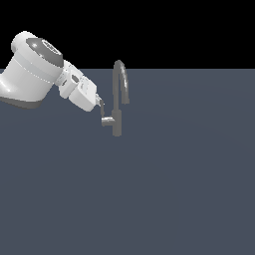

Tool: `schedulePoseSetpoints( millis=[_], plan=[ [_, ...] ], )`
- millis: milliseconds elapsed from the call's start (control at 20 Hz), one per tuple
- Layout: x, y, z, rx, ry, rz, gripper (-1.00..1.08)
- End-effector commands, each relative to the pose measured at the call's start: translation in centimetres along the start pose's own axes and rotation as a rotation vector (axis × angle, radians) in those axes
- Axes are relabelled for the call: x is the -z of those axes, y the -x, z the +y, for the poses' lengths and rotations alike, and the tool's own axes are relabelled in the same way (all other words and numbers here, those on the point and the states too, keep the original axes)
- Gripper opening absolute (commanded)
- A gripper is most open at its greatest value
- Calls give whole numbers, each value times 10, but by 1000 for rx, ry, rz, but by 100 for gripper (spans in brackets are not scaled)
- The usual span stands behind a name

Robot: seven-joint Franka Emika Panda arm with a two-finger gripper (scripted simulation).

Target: Turn on the faucet by rotating a designated handle.

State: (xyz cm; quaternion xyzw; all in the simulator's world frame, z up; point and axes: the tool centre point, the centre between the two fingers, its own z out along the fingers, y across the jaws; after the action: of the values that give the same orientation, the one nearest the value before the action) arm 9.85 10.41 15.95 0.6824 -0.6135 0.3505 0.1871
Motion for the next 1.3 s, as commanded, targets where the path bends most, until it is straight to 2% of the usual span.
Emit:
schedulePoseSetpoints(
  millis=[0, 650, 750, 1250],
  plan=[
    [2, -2, 6, 0, -1, 0, -100],
    [10, -14, 40, 0, -1, -1, -100],
    [8, -7, 36, 9, -5, -4, -100],
    [3, -7, 68, 4, -3, -2, -100]
  ],
)
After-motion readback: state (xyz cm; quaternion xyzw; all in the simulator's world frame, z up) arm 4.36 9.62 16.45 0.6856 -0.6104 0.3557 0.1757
